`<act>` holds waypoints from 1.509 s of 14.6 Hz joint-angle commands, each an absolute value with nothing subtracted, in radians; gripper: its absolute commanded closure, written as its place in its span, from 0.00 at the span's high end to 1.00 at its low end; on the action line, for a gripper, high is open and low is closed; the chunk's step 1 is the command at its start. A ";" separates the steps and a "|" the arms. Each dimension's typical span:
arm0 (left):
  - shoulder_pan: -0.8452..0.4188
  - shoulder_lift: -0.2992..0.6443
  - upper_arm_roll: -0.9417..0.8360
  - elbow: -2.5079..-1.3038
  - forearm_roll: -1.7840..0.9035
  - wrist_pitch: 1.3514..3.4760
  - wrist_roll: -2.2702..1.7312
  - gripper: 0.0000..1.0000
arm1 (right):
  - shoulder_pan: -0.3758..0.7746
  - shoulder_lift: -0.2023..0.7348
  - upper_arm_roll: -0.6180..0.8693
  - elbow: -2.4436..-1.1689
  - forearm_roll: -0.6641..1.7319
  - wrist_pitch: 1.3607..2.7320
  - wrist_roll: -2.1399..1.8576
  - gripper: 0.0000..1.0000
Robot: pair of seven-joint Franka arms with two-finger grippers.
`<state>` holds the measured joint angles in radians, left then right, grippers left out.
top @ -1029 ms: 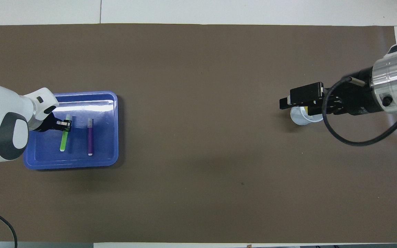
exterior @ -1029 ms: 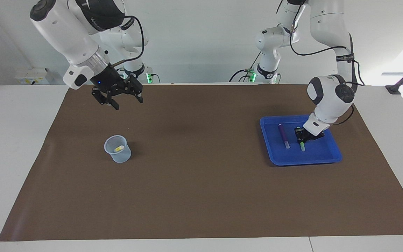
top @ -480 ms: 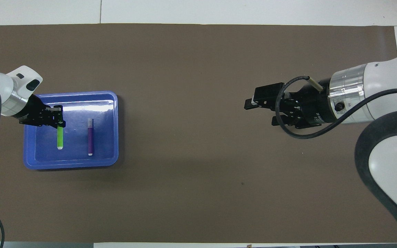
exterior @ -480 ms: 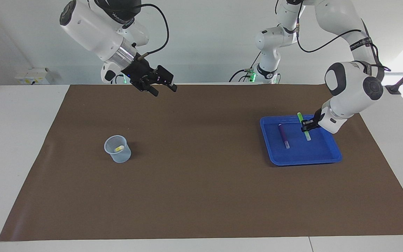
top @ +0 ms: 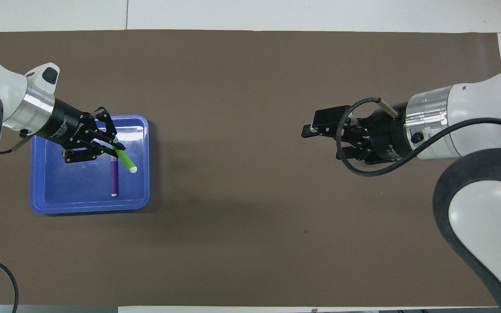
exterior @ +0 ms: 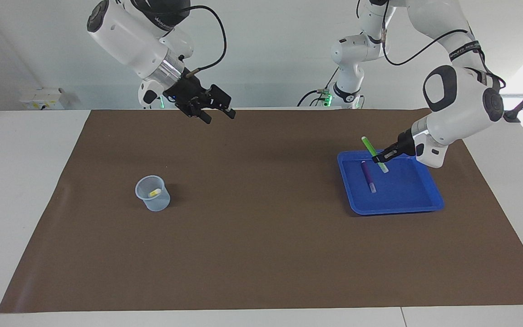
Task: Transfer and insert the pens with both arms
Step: 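Lift the green pen toward the right gripper with the left gripper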
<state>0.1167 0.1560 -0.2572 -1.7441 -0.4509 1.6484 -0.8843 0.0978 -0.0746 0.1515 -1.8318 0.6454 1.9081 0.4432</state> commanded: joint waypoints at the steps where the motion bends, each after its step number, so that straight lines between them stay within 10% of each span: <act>1: 0.112 0.140 -0.297 -1.749 -0.553 1.686 -1.125 0.00 | 0.129 -0.112 0.156 -1.893 0.669 1.991 0.449 1.00; 9: -0.012 0.063 -0.356 -1.882 -0.831 1.948 -1.534 0.00 | 0.215 -0.164 0.158 -2.048 0.846 2.279 0.378 1.00; 22: -0.163 -0.094 -0.354 -2.072 -1.003 2.180 -1.601 0.00 | 0.268 -0.160 0.166 -2.071 0.844 2.322 0.284 0.90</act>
